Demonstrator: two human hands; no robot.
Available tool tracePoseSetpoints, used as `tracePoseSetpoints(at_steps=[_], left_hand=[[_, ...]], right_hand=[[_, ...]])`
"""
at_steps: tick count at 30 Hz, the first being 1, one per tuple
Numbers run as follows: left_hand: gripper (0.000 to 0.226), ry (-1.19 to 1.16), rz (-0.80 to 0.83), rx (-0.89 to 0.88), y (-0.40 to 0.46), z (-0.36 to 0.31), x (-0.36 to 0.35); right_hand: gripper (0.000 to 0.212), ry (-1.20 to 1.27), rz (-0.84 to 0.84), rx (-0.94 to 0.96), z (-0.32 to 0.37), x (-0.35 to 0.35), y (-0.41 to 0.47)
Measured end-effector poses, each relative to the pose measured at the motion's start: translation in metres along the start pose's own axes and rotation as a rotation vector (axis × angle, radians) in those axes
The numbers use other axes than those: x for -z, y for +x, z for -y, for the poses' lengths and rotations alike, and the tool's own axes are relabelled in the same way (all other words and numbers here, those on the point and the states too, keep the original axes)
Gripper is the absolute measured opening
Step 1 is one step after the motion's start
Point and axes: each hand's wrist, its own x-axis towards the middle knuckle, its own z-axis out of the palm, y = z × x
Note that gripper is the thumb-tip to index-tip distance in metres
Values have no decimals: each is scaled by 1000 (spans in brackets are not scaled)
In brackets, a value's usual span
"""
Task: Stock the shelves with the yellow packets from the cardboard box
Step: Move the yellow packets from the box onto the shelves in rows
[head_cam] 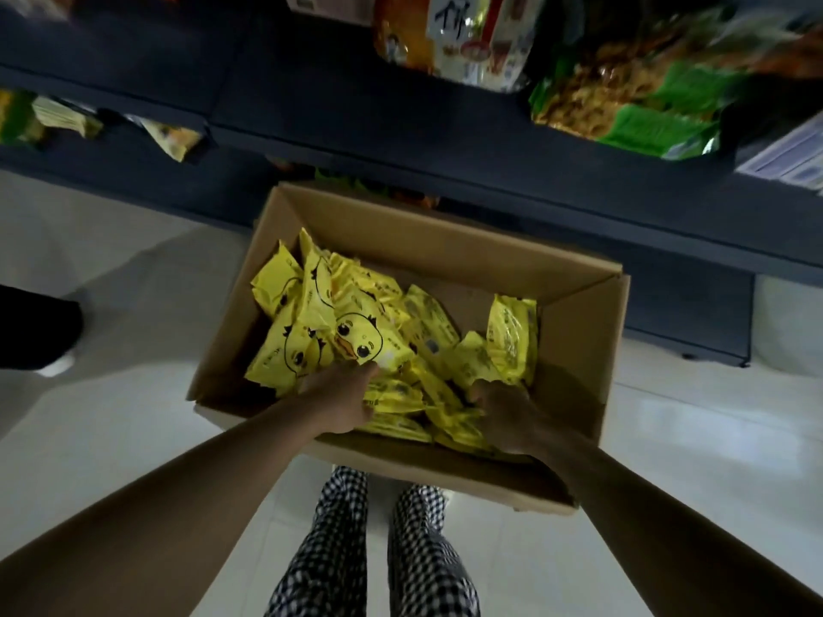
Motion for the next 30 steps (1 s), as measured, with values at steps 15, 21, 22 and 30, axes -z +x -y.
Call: tracePoseSetpoints(at_steps=[15, 21, 22, 30], left_hand=[[47, -193, -165, 14, 75, 14, 9], [60, -343, -172, 89, 89, 31, 29], [61, -334, -174, 99, 91, 35, 30], [50, -246, -162, 95, 96, 39, 21]], right_hand=[[69, 203, 17, -141, -59, -69, 54], [28, 467, -377, -207, -65, -59, 75], [24, 490, -440, -233, -63, -57, 80], [42, 538, -268, -274, -62, -51, 110]])
